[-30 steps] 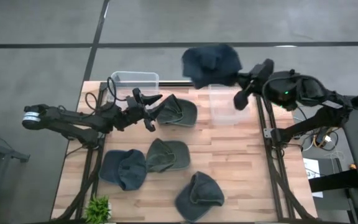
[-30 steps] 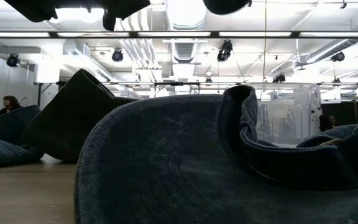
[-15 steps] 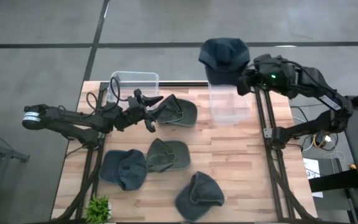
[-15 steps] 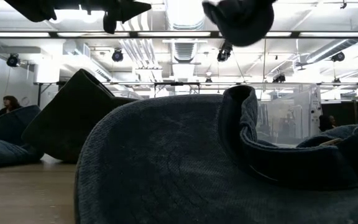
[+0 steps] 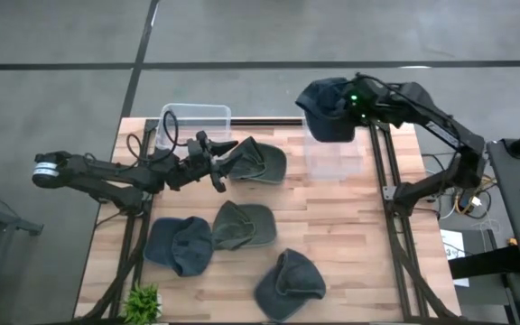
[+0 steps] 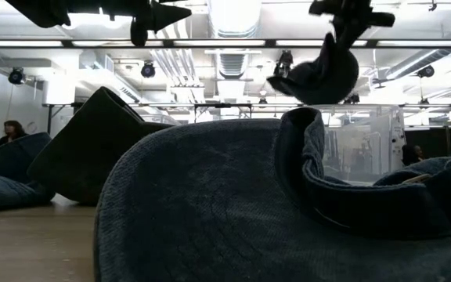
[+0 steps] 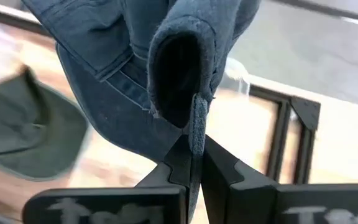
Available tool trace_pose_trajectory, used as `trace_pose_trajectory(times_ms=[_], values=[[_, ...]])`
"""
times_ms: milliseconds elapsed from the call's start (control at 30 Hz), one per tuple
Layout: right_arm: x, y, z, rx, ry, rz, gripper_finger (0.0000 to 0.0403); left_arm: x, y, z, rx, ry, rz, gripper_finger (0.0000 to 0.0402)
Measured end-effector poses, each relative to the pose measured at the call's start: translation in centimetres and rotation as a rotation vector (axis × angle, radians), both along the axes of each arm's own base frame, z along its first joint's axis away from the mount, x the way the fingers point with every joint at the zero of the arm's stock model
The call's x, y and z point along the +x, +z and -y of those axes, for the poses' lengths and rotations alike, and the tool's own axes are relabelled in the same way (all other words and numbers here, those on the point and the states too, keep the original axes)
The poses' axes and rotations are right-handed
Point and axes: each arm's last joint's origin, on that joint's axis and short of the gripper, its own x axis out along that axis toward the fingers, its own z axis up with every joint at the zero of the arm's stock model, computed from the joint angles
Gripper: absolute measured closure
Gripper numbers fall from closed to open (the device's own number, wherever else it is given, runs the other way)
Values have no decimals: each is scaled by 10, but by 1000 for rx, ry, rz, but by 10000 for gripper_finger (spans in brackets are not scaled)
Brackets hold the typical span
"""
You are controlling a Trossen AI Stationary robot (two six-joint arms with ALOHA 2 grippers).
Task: Pick & Place hat
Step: Put the top right blue cap into the right transparent bin
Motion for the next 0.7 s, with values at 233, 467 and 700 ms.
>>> trace_pose_trajectory(times_ms=[233,467,700], values=[[23,-28,19,131,-7,-89,390,0,-1,0,-1,0,-7,213],[43,-54,34,208,-16,-191,390,1,-2,0,-4,0,-23,213],[57,-75,44,338,-10,-221,390,1,-2,0,-8,-1,-21,213]])
